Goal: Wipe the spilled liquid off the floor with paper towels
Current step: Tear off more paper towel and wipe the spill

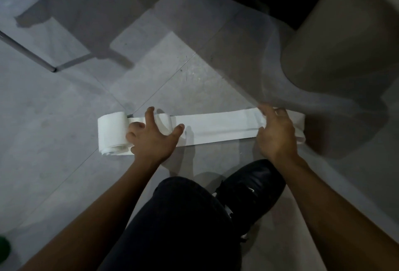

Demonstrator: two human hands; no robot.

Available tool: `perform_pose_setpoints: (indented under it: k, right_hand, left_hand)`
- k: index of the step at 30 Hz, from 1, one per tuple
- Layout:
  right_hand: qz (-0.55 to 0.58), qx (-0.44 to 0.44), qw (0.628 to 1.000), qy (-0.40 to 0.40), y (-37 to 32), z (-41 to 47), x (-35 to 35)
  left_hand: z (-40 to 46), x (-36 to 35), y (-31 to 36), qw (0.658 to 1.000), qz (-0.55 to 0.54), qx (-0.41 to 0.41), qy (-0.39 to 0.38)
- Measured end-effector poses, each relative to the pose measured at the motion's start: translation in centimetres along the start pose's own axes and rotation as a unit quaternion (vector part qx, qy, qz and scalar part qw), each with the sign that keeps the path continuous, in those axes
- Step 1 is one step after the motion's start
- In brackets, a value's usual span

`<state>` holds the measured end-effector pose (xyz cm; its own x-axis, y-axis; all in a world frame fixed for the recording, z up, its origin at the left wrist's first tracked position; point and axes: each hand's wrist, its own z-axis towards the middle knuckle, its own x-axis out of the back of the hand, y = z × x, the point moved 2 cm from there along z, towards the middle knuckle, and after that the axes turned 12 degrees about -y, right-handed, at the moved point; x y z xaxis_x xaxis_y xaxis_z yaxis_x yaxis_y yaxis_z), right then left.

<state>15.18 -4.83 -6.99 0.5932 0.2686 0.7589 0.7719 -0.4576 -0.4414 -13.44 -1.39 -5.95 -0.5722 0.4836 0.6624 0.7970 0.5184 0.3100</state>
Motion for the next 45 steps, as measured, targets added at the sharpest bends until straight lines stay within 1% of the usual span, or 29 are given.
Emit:
perform_pose_setpoints:
  k: [2, 4, 6, 9, 12, 15, 18, 24, 26, 28, 29, 31, 33, 35, 37, 39, 40, 42, 43, 45]
  right_hand:
    - [-0.021, 0.026, 0.998, -0.062, 0.1, 0.1, -0.8]
    - [0.004, 0.037, 0.996, -0.077, 0.4, 0.4, -1.4]
    - [0.025, 0.041, 0.997, -0.053, 0.7, 0.3, -1.6]
    - [0.001, 0.049, 0.999, -0.020, 0.4, -0.4, -1.7]
    - [0.011, 0.058, 0.998, -0.011, 0.9, -0.3, -1.6]
    - [0.029, 0.097, 0.995, 0.015, 1.9, 0.3, -0.9]
    - [0.007, 0.133, 0.991, 0.022, 2.5, 0.4, -0.7]
    - [0.019, 0.089, 0.994, 0.058, 7.1, 0.0, 2.4]
    - [0.075, 0.089, 0.991, 0.073, 7.9, -0.8, 3.9]
    - [0.170, 0.057, 0.979, 0.097, 8.9, -2.1, 5.5]
    - [0.197, 0.036, 0.972, 0.121, 9.7, -3.1, 6.2]
    - [0.202, -0.017, 0.966, 0.159, 12.2, -5.0, 7.0]
    - [0.145, -0.063, 0.973, 0.166, 15.6, -7.3, 6.9]
    - [0.086, -0.105, 0.980, 0.143, 18.8, -9.8, 6.1]
    - [0.058, -0.125, 0.982, 0.129, 21.6, -12.4, 4.6]
    - [0.035, -0.115, 0.985, 0.123, 23.5, -15.1, 2.5]
    - [0.027, -0.100, 0.987, 0.119, 24.2, -16.4, 1.2]
    - [0.039, -0.062, 0.991, 0.112, 25.2, -18.8, -1.3]
    - [0.042, -0.032, 0.992, 0.117, 25.5, -19.9, -2.9]
    - [0.007, 0.025, 0.992, 0.121, 25.5, -22.7, -5.7]
  left_hand:
    - [0.1, -0.6, 0.6, 1.000, 0.019, 0.009, -0.010]
    - [0.3, -1.1, 0.8, 0.999, 0.035, 0.021, -0.009]
    - [0.4, -1.5, 0.7, 0.998, 0.055, 0.028, -0.003]
    - [0.6, -2.2, 1.0, 0.996, 0.087, 0.031, -0.012]
    - [0.8, -3.2, 2.2, 0.997, 0.054, 0.041, -0.040]
    - [0.7, -4.2, 3.1, 0.997, 0.035, 0.050, -0.052]
    - [1.1, -4.5, 3.1, 0.996, 0.034, 0.058, -0.055]
    - [0.9, -4.8, 3.3, 0.997, 0.028, 0.051, -0.052]
    - [0.6, -4.3, 3.0, 0.998, 0.023, 0.053, -0.039]
    - [-0.2, -3.7, 3.2, 0.998, 0.025, 0.042, -0.028]
    - [-0.8, -3.5, 3.6, 0.999, 0.042, 0.022, -0.016]
    - [-2.8, -3.2, 5.6, 0.992, 0.111, -0.061, 0.014]
    - [-5.2, -4.8, 9.1, 0.964, 0.193, -0.184, 0.016]
    - [-7.3, -8.2, 13.3, 0.921, 0.242, -0.305, -0.020]
    - [-9.1, -12.4, 16.9, 0.865, 0.290, -0.401, -0.085]
    - [-10.7, -16.3, 19.2, 0.791, 0.349, -0.483, -0.143]
    - [-11.3, -18.1, 19.9, 0.757, 0.376, -0.509, -0.161]
    - [-12.8, -21.7, 21.0, 0.709, 0.415, -0.539, -0.184]
    - [-13.5, -23.2, 21.2, 0.694, 0.428, -0.548, -0.188]
    - [-14.6, -25.7, 20.5, 0.671, 0.440, -0.565, -0.191]
